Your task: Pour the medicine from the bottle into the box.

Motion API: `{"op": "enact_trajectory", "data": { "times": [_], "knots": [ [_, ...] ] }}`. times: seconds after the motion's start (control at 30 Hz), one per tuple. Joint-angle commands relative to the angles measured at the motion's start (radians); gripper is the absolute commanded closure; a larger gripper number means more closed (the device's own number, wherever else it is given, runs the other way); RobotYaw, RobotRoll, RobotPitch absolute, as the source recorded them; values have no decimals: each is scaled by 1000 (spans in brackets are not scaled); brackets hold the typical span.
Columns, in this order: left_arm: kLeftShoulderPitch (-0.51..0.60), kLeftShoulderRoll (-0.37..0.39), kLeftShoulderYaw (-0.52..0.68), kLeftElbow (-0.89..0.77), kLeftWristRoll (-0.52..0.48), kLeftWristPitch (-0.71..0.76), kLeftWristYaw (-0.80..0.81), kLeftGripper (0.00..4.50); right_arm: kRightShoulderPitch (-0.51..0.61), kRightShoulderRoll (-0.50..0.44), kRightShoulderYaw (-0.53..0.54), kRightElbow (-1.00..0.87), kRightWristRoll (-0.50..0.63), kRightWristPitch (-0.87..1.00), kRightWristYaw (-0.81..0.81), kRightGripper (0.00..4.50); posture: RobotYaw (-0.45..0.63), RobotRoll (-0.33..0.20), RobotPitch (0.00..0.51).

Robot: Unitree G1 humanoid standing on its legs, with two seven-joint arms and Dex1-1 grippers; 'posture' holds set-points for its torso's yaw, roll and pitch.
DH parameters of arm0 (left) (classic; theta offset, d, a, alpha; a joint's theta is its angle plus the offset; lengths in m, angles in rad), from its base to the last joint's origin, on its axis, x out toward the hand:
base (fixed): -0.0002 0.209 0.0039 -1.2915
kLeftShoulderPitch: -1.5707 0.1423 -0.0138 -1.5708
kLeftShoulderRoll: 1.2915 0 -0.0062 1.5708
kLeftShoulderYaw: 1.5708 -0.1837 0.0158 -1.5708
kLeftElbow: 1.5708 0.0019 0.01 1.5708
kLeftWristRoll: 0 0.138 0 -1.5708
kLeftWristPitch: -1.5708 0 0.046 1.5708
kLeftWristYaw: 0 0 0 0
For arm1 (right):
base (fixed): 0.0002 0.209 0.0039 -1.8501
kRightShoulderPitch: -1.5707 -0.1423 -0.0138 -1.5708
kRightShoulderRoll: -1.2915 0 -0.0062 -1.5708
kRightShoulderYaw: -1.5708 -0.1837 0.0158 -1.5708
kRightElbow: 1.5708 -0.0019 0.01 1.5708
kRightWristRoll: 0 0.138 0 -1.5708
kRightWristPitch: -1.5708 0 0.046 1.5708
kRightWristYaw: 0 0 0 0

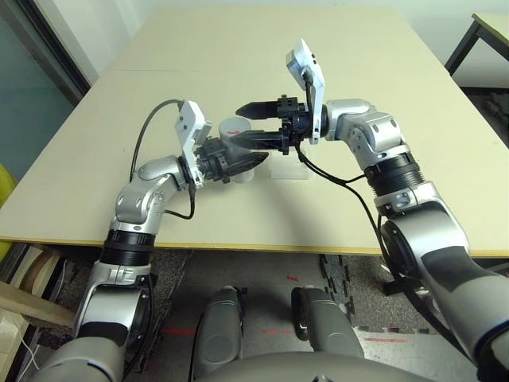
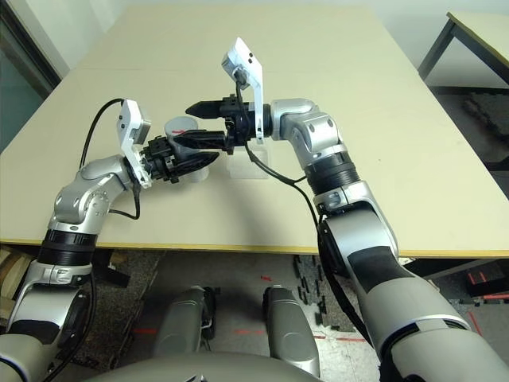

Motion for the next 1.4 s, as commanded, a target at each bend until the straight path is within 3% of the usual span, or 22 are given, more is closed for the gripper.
{"op": "enact_trajectory", "data": {
  "times": [0.03,0.13,0.17,0.83,1.3,1.4],
  "knots": [
    [-5,0,-10,0,14,-5,3,1902,-9,5,-5,10,-11,-15,-1,940,-59,0,96],
    [-3,2,-11,-4,12,0,3,1902,-10,8,-10,12,-7,-23,7,1916,-58,0,97],
    [-1,3,-12,-6,11,2,4,1902,-10,8,-11,11,-7,-26,11,1924,-58,0,98],
    [19,0,-15,-40,0,24,11,1901,-88,32,-26,162,40,-172,392,1924,-43,0,111],
    [33,2,-16,-60,-4,31,19,1901,-126,59,-45,266,-1,-244,406,1924,-37,0,112],
    [31,-1,-19,-58,-3,30,18,1901,-123,58,-47,271,-8,-251,394,990,-41,0,113]
  ]
}}
